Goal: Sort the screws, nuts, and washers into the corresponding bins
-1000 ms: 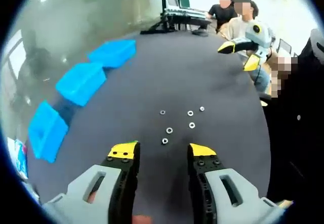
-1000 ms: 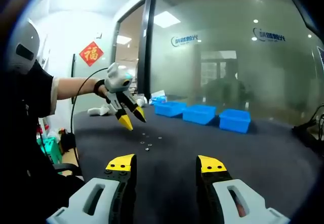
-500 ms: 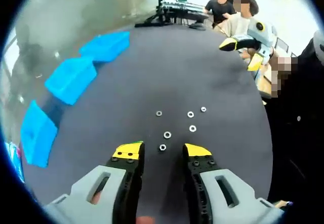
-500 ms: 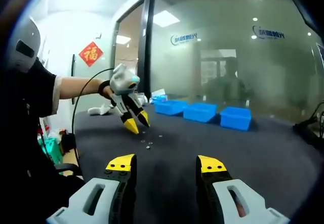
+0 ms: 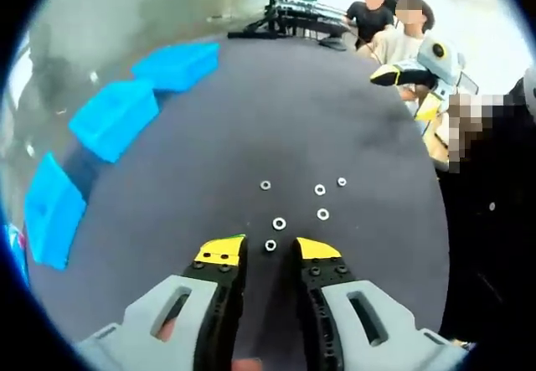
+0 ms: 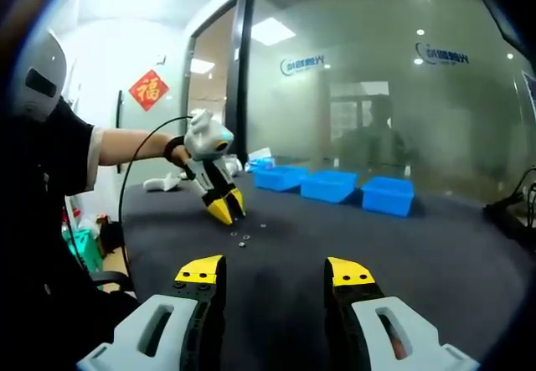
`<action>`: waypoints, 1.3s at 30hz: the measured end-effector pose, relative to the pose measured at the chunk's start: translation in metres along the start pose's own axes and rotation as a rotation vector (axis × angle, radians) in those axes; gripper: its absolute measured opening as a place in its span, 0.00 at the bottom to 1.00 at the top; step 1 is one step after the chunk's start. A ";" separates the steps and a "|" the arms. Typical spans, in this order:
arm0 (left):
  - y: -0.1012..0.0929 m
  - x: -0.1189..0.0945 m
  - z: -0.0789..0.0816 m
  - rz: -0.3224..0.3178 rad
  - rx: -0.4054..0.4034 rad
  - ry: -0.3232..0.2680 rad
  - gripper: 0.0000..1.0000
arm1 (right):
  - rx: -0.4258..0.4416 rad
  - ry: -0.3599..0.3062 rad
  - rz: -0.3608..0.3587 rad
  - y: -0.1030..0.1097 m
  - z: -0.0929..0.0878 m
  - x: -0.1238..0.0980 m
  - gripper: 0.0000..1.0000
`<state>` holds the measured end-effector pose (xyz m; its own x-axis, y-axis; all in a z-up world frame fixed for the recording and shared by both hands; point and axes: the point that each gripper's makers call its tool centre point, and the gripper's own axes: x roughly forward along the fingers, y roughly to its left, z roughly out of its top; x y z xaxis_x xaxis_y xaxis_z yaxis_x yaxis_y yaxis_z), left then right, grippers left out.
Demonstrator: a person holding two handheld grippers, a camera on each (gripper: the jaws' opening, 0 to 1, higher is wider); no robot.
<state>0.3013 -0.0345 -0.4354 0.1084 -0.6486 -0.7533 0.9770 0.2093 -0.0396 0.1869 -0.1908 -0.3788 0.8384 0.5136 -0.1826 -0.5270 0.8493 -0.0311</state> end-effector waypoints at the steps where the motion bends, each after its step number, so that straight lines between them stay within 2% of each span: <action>1: -0.001 0.000 0.000 -0.003 -0.004 0.001 0.21 | 0.001 -0.001 0.000 0.000 0.000 0.000 0.43; 12: 0.003 0.000 -0.002 0.010 -0.038 -0.011 0.13 | 0.004 -0.004 0.001 0.000 0.000 0.000 0.43; 24: -0.002 0.002 -0.002 0.034 -0.002 -0.020 0.07 | 0.004 -0.002 0.005 0.001 0.000 0.002 0.43; 29: 0.000 0.001 -0.003 0.035 -0.018 -0.034 0.06 | 0.008 0.001 0.015 0.006 -0.002 0.004 0.43; 32: 0.000 0.001 -0.003 0.040 -0.033 -0.051 0.06 | 0.008 0.001 0.018 0.007 -0.002 0.005 0.43; 39: 0.000 -0.002 -0.004 0.068 -0.082 -0.153 0.05 | 0.006 0.002 0.015 0.007 -0.001 0.005 0.43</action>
<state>0.3007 -0.0303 -0.4361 0.2070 -0.7335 -0.6474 0.9489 0.3116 -0.0496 0.1877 -0.1827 -0.3810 0.8299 0.5263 -0.1851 -0.5390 0.8420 -0.0225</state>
